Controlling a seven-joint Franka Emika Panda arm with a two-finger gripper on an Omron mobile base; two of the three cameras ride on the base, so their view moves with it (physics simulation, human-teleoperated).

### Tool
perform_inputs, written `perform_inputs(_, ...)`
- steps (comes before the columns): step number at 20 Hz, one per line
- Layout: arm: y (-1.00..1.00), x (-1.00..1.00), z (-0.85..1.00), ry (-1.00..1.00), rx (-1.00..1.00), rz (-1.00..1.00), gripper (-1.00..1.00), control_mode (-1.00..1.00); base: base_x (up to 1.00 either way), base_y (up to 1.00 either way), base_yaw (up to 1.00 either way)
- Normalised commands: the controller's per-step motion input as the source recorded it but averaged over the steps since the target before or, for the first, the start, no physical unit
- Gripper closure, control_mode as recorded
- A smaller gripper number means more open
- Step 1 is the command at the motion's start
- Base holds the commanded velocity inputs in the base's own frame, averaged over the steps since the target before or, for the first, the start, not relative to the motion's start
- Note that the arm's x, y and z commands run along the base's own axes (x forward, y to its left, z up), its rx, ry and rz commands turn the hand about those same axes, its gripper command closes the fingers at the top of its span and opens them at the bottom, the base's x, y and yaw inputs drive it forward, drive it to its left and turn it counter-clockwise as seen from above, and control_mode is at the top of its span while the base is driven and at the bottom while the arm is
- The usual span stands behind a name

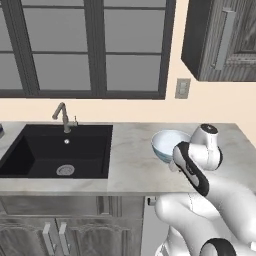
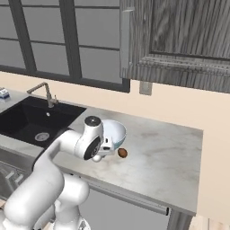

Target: Gather the eggs and milk located in the vicinity of the sink area and place them right next to the bowl.

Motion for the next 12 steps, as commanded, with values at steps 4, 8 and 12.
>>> perform_inputs(4, -0.07, 0.12, -0.20, 0.00, 0.00, 0.08, 1.00, -1.00, 0.00, 0.00, 0.00)
perform_inputs(8, -0.08, 0.14, -0.16, 0.00, 0.00, 0.06, 1.00, -1.00, 0.00, 0.00, 0.00)
perform_inputs(12, -0.11, 0.16, -0.10, 0.00, 0.00, 0.04, 1.00, -1.00, 0.00, 0.00, 0.00)
